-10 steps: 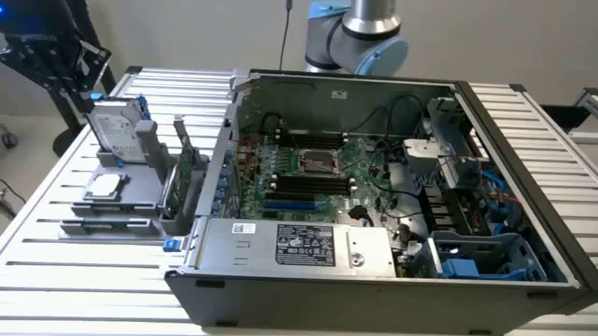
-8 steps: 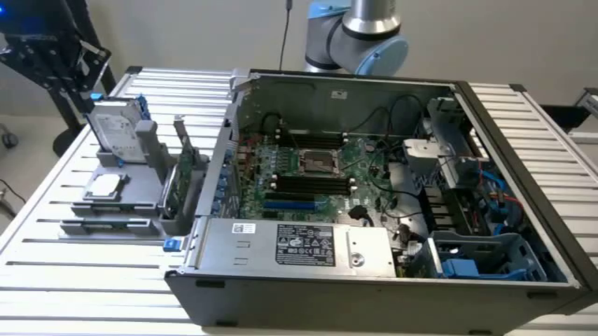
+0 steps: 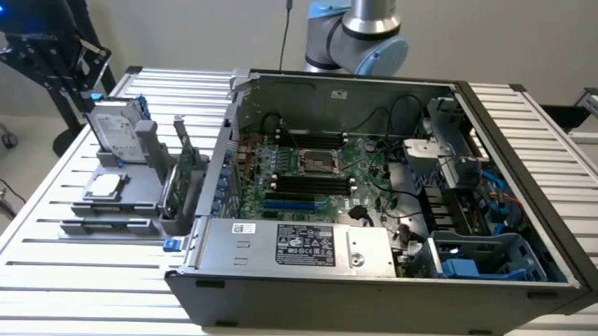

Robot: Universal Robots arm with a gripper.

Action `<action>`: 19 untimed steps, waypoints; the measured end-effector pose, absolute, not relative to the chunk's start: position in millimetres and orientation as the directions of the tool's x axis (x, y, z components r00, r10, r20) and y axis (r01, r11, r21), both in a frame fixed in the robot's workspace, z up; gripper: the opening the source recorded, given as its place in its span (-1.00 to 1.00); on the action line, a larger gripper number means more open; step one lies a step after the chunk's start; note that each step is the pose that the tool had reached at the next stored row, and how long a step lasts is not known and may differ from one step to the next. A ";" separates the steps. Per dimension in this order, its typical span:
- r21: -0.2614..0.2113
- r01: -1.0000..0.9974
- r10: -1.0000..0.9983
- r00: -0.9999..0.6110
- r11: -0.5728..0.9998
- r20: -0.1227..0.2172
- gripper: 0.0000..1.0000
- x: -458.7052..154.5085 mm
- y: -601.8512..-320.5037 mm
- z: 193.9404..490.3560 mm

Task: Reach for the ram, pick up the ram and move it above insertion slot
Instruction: 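Reach for the ram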

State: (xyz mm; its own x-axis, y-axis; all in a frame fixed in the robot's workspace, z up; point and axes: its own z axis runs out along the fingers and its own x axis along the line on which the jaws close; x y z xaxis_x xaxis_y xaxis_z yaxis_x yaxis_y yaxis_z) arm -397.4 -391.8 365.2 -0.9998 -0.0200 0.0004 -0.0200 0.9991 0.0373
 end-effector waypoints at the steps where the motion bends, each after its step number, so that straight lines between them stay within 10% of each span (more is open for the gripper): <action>1: 0.037 -0.020 -0.020 -1.000 0.999 0.000 -0.79 -397.4 -391.5 365.2; 19: 0.037 -0.020 -0.021 -1.000 0.999 0.004 -0.79 -394.1 -456.3 365.2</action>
